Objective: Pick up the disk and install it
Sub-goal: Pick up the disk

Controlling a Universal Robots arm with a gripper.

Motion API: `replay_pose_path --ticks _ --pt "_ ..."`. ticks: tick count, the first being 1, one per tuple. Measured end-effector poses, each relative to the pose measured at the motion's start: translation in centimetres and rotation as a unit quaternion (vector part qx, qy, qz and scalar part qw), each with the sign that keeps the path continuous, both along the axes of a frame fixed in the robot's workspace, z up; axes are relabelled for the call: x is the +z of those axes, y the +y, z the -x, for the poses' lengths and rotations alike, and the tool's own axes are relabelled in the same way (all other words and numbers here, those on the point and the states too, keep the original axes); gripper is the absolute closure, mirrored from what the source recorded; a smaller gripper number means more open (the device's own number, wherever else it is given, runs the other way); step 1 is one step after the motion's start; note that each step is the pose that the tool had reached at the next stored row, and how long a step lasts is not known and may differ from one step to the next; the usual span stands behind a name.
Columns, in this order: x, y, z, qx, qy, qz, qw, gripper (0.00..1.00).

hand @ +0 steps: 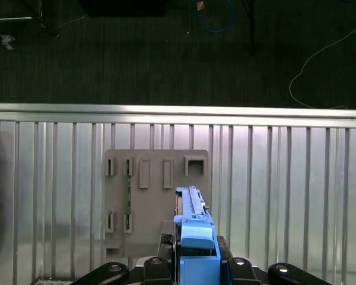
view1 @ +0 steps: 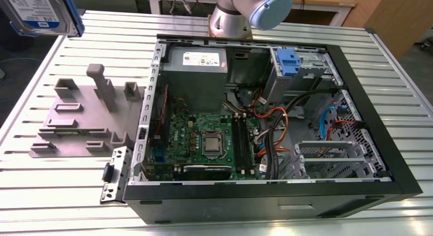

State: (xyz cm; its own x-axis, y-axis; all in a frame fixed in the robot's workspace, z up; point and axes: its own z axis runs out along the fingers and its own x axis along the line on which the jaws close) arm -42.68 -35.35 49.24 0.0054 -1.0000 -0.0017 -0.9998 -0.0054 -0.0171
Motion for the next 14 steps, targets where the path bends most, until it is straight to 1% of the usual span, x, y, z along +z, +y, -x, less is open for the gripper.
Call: replay_pose_path --ticks 14 --pt "0.00 0.00 -0.46 0.000 0.0000 0.0000 1.00000 0.64"
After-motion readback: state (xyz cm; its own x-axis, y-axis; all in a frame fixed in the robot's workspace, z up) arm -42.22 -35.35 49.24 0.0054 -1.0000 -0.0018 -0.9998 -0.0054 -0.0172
